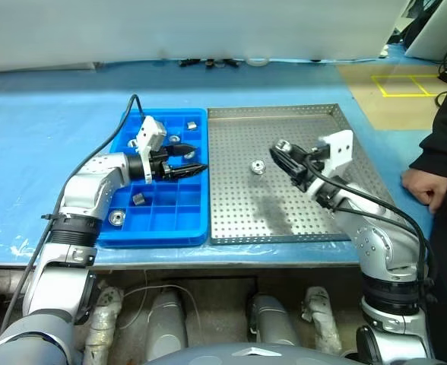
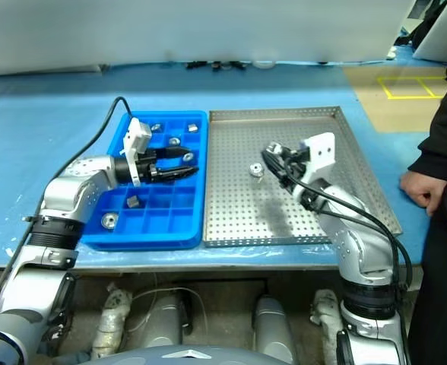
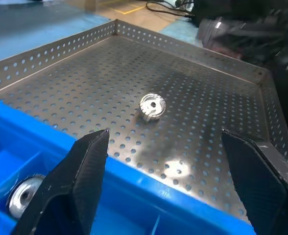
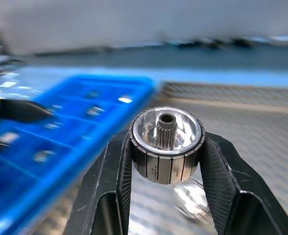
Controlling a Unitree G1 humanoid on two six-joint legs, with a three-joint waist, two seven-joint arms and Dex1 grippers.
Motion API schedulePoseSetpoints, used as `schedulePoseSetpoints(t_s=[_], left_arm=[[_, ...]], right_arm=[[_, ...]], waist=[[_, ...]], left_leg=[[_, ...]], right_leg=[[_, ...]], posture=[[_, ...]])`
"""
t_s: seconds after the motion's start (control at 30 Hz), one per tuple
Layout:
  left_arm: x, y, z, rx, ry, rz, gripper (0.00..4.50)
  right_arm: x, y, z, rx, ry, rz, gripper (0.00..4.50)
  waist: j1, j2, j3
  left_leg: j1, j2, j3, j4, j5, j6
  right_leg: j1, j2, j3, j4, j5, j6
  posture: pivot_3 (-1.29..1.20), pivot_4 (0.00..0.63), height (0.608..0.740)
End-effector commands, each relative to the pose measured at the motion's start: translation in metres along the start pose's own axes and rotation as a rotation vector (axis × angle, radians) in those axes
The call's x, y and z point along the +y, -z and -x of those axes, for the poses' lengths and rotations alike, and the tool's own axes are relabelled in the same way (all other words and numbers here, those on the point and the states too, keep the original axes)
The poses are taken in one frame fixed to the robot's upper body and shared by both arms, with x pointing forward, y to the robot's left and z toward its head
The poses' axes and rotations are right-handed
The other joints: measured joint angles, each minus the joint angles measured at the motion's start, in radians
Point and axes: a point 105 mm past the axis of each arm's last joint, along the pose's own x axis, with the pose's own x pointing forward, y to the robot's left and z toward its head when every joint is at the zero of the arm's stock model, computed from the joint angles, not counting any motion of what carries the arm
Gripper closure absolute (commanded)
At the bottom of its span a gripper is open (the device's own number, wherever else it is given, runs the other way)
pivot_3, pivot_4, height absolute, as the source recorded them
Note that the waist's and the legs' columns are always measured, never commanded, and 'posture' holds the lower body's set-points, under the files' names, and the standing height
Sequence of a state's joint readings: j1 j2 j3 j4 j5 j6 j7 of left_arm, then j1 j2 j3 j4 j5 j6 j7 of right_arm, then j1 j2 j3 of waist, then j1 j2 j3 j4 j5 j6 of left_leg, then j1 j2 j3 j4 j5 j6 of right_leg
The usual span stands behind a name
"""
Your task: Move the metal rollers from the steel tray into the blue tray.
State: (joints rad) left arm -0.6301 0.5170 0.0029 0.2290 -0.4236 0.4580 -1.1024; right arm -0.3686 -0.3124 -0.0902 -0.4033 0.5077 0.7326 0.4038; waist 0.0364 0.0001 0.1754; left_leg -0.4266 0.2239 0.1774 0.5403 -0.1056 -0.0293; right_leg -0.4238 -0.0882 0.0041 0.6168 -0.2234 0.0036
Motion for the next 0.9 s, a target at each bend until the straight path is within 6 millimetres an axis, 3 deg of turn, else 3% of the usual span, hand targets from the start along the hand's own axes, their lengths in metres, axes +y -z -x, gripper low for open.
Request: schedulePoseSetpoints(t_s=[0.03,0.13,0.23,0.37,0.57,0.9], left_arm=[[0.006,-0.016,0.022,-0.038,-0.067,-0.071,0.67],[0.019,-0.018,0.054,-0.022,-0.184,-0.1,0.67],[0.01,-0.015,0.074,0.003,-0.202,-0.107,0.67],[-0.007,-0.012,0.083,0.005,-0.225,-0.098,0.67],[-0.029,-0.003,0.091,0.015,-0.27,-0.053,0.67],[-0.039,0.013,0.111,0.06,-0.362,0.013,0.67]], right_arm=[[0.024,-0.007,-0.018,-0.016,-0.139,0.0,2.76],[0.044,-0.004,-0.04,0.015,-0.265,0.004,2.76],[0.063,0.01,-0.043,0.098,-0.409,0.006,2.76],[0.067,0.033,-0.044,0.183,-0.481,0.021,2.76],[0.083,0.052,-0.043,0.242,-0.587,-0.004,2.76],[0.104,0.06,-0.057,0.255,-0.681,0.002,2.76]], waist=[[0.009,0.0,0.0],[0.015,0.0,0.0],[0.025,0.0,0.0],[0.063,0.0,0.0],[0.092,0.0,0.0],[0.104,-0.001,0.0]], left_leg=[[0.0,0.0,0.0,0.0,0.0,0.0],[-0.002,0.0,0.0,0.0,0.001,-0.001],[-0.003,0.0,-0.001,0.0,0.001,-0.002],[-0.004,0.0,-0.001,-0.001,0.001,-0.002],[-0.005,0.0,-0.003,0.0,0.001,-0.002],[-0.005,0.0,-0.005,0.0,0.001,-0.003]], right_leg=[[0.0,0.0,0.0,-0.001,0.0,0.0],[0.0,0.0,-0.001,-0.001,0.0,0.0],[-0.001,-0.001,-0.002,-0.001,0.0,0.0],[-0.001,-0.001,-0.003,-0.001,-0.001,0.0],[-0.001,-0.002,-0.003,0.001,-0.001,0.0],[-0.002,-0.002,-0.002,0.005,-0.001,0.0]], posture=[[-0.1,0.15,0.74],[0.0,0.15,0.74],[0.04,0.15,0.74],[0.13,0.15,0.74],[0.19,0.15,0.74],[0.24,0.15,0.74]])
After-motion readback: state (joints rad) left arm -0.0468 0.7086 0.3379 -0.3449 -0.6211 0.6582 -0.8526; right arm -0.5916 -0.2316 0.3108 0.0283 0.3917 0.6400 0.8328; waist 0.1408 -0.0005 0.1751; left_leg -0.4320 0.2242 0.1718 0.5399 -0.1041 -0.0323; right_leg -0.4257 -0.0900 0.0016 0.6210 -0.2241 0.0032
